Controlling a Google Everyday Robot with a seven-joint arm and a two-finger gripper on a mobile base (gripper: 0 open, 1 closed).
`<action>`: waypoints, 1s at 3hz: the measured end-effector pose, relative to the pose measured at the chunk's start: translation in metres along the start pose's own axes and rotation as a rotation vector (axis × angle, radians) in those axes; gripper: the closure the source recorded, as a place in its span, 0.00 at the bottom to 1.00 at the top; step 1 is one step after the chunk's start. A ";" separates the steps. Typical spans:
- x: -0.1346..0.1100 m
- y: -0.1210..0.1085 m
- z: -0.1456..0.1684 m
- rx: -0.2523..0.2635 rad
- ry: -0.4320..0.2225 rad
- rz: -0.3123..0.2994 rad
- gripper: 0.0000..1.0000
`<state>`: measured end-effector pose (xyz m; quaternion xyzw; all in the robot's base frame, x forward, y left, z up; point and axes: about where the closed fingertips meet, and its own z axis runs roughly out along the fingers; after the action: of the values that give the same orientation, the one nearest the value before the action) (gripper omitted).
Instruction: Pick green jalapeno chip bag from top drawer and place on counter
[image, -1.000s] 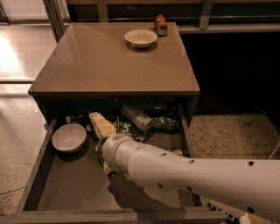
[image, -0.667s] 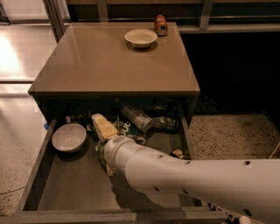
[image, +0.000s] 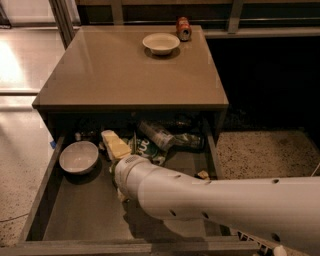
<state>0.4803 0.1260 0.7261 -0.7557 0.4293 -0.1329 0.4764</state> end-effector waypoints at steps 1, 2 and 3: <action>0.004 0.011 0.000 -0.018 0.070 -0.029 0.00; 0.007 0.011 0.001 -0.021 0.077 -0.018 0.00; 0.020 0.017 0.009 -0.035 0.107 0.000 0.00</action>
Offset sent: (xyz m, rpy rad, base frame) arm -0.0011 -0.0057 -0.0034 -0.0358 -0.0189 -0.0178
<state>0.4887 0.1130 0.7036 -0.7558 0.4563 -0.1657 0.4393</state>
